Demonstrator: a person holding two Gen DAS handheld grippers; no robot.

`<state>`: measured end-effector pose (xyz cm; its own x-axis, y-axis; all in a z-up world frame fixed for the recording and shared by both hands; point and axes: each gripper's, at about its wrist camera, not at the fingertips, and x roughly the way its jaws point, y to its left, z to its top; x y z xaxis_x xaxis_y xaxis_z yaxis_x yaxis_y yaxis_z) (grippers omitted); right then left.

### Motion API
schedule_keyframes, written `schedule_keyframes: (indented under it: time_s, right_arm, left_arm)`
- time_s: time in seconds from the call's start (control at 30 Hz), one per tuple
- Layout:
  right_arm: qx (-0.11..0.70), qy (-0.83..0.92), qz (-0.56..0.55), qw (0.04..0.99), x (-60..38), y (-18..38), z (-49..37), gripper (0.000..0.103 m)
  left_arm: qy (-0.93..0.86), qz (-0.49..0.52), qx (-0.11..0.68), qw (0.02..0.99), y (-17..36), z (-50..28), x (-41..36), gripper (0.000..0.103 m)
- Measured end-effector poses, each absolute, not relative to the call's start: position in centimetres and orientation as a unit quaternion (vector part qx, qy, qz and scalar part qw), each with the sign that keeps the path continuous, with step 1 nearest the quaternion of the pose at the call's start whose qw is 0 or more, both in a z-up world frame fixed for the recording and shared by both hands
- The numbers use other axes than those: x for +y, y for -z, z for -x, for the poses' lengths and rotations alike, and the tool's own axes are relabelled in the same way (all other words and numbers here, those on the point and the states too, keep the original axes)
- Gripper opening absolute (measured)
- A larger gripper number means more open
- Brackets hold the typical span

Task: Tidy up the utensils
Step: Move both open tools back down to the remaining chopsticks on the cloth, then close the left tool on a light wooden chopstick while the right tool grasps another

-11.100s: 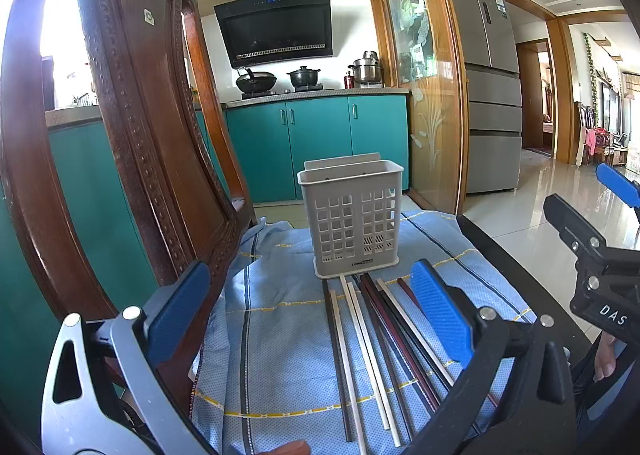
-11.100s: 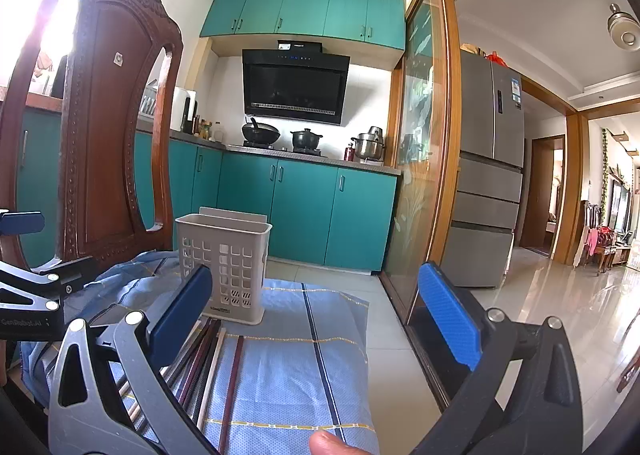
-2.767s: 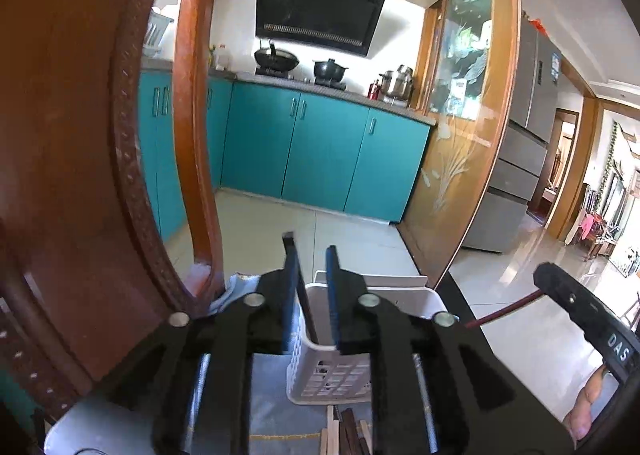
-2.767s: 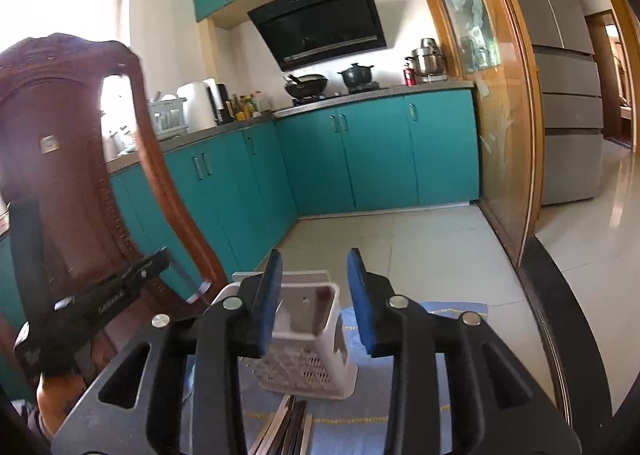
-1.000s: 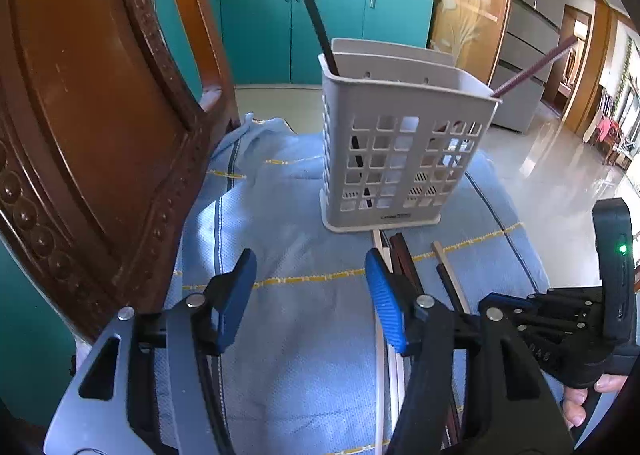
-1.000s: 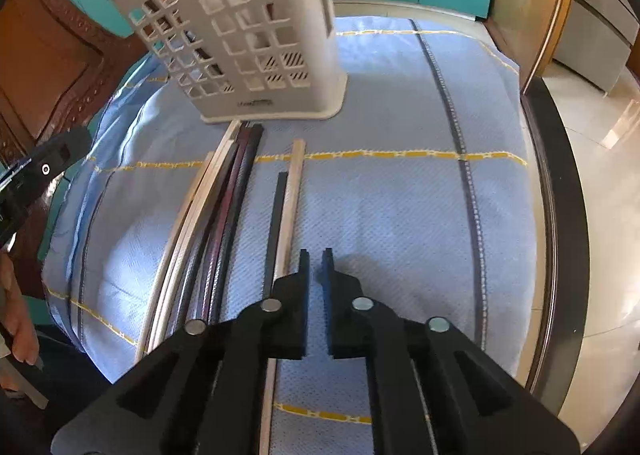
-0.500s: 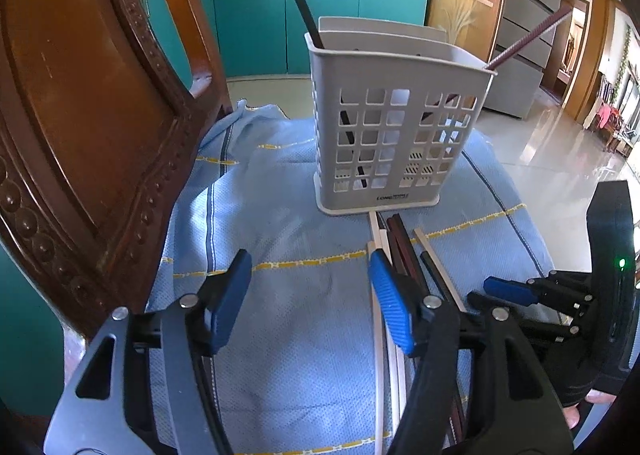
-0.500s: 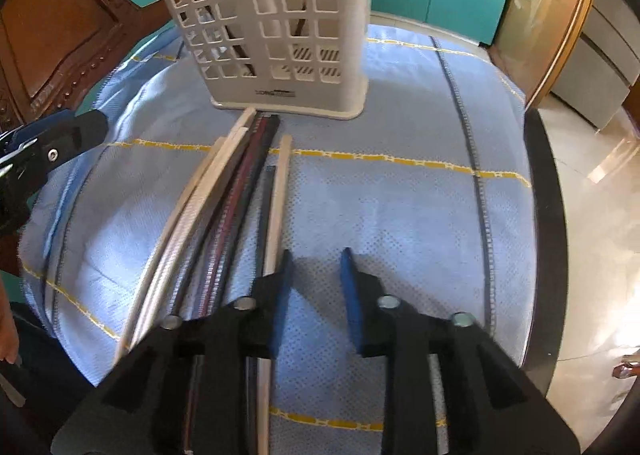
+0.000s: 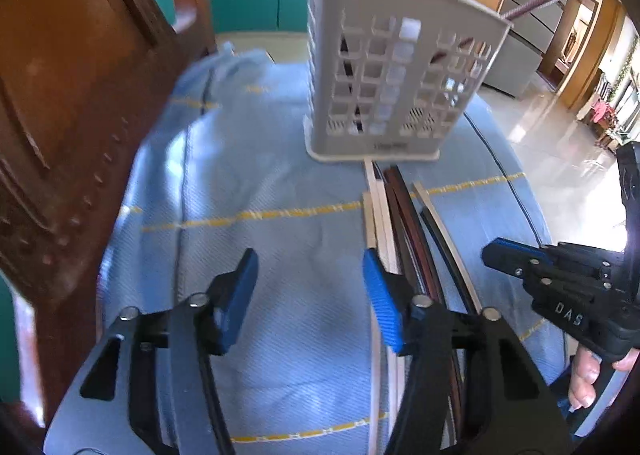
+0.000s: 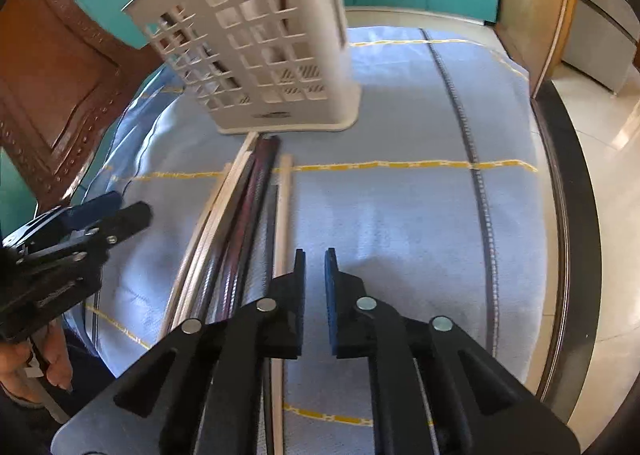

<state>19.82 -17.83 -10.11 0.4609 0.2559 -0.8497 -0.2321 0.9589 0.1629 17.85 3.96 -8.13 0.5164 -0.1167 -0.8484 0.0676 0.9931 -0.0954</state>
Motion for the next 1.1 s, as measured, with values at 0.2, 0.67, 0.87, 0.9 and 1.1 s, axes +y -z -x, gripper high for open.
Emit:
schedule_keyframes:
  time_s: [0.2,0.67,0.87,0.9,1.1]
  right_arm:
    - [0.503,-0.166,-0.003,0.848,-16.3,10.4,-19.2,0.020]
    - [0.506,-0.137,0.031,0.851,-16.5,10.9,-19.0,0.030]
    - [0.498,-0.122,0.064,0.856,-16.0,11.1,-19.0,0.033]
    - [0.499,-0.125,0.064,0.855,-15.8,11.2,-19.0,0.033]
    - [0.488,-0.115,0.103,0.859,-14.9,11.4,-18.6,0.034]
  left_arm:
    - [0.080,0.029,0.501,0.861,9.1,-17.8,2.7,0.051]
    - [0.079,0.003,0.532,0.843,11.2,-17.8,1.7,0.050]
    - [0.069,-0.011,0.529,0.846,11.0,-17.8,1.8,0.050]
    - [0.070,-0.007,0.530,0.845,11.1,-17.8,1.9,0.050]
    - [0.060,-0.029,0.528,0.846,11.4,-18.1,1.4,0.050]
